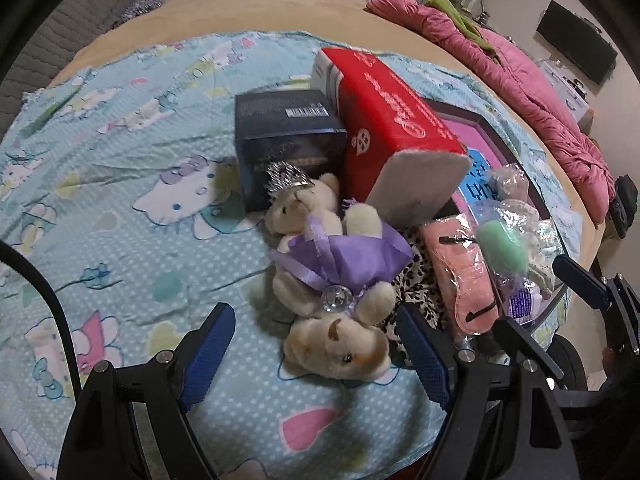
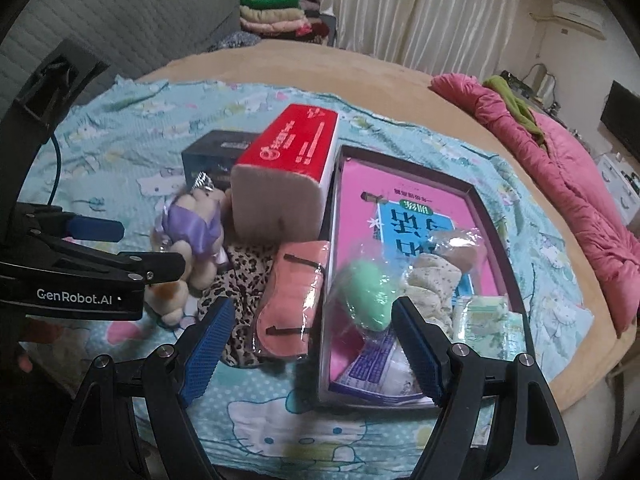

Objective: Organize soft objects
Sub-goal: 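Grasp the purple-dressed teddy bear with the left tool while the right grasps the pink bagged towel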

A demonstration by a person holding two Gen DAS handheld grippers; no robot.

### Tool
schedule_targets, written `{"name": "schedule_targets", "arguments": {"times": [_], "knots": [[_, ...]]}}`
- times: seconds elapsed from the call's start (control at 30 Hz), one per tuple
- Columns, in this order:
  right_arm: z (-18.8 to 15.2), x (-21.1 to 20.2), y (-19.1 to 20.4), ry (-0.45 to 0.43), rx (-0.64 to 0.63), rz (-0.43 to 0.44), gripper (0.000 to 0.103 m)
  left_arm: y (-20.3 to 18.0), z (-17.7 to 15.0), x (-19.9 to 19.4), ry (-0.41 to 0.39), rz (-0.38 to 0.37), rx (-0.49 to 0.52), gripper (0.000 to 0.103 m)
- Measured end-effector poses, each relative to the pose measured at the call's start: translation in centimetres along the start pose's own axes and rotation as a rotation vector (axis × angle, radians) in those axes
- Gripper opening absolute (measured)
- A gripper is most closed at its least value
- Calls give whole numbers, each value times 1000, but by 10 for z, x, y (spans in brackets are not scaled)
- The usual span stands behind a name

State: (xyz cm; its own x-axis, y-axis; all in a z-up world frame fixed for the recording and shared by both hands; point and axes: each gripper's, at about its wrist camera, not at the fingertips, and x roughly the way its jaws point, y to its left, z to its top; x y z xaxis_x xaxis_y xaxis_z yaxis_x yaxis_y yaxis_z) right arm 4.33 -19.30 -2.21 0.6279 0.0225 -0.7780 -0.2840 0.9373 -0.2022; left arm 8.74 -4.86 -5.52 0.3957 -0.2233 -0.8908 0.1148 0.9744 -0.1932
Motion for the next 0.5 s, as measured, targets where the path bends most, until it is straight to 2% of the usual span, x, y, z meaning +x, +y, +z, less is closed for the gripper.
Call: {"name": "schedule_targets", "arguments": {"times": [0.17, 0.5], "knots": [[3, 8, 6, 11, -25, -21, 82, 11, 1, 18, 50, -19, -50, 82], [9, 35, 28, 50, -132, -122, 82, 30, 1, 24, 45, -112, -88, 77]]}}
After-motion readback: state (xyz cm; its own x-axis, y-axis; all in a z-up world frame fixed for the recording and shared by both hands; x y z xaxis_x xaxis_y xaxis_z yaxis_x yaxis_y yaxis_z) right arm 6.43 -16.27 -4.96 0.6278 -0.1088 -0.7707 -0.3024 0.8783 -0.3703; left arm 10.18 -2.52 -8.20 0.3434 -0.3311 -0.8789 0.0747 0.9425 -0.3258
